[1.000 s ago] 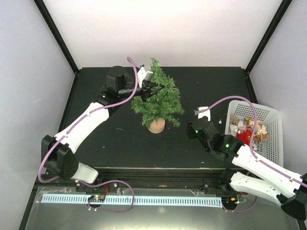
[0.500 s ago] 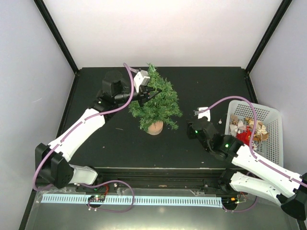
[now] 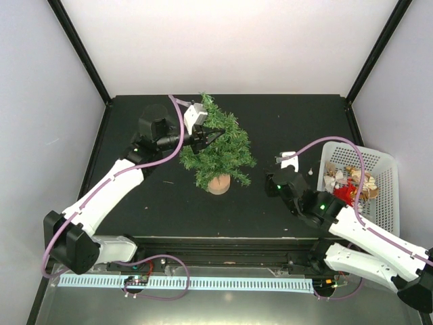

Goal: Decorate the small christmas tree

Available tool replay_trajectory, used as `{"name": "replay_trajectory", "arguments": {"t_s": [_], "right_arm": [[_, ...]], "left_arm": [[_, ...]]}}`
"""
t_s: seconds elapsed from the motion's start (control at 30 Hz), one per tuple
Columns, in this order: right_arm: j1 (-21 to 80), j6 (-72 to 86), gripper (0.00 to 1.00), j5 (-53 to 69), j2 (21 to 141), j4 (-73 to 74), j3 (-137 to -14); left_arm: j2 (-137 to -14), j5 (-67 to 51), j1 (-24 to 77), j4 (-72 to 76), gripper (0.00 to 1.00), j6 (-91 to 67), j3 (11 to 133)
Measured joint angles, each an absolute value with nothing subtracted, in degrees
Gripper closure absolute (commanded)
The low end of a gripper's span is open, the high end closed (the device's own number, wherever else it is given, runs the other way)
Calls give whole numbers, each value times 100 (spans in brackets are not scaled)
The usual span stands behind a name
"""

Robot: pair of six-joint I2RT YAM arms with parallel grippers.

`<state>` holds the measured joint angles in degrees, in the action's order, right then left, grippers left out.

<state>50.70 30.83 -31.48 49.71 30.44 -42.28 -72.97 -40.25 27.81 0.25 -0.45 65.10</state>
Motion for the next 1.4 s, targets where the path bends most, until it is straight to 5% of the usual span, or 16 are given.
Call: {"name": "replay_trajectory", "arguments": {"t_s": [0.13, 0.37, 0.4, 0.83, 1.1, 1.4], "right_arm": [[5070, 3109, 40, -3173, 4869, 3068, -4230], [5070, 3194, 40, -3258, 4834, 3291, -4278], [5070, 3199, 40, -3269, 4807, 3304, -4283], [4917, 3627, 40, -3815, 4650, 3874, -4480], [2724, 4021, 41, -3347, 5393, 4390, -4866], [1907, 4180, 42, -3242, 6114, 4755, -4884]], "left_arm": [[-7262, -4016, 2757, 27, 60, -38, 6510], [-7116, -3900, 2700, -16, 3, 71, 6510], [-7089, -3881, 2700, -21, 1, 121, 6508], [-6392, -3660, 2475, -631, 1, 591, 5909], [-5500, -3935, 550, -1675, 1, 991, 5417], [-5384, -4829, -1570, -3332, 1, 1826, 5356]]}}
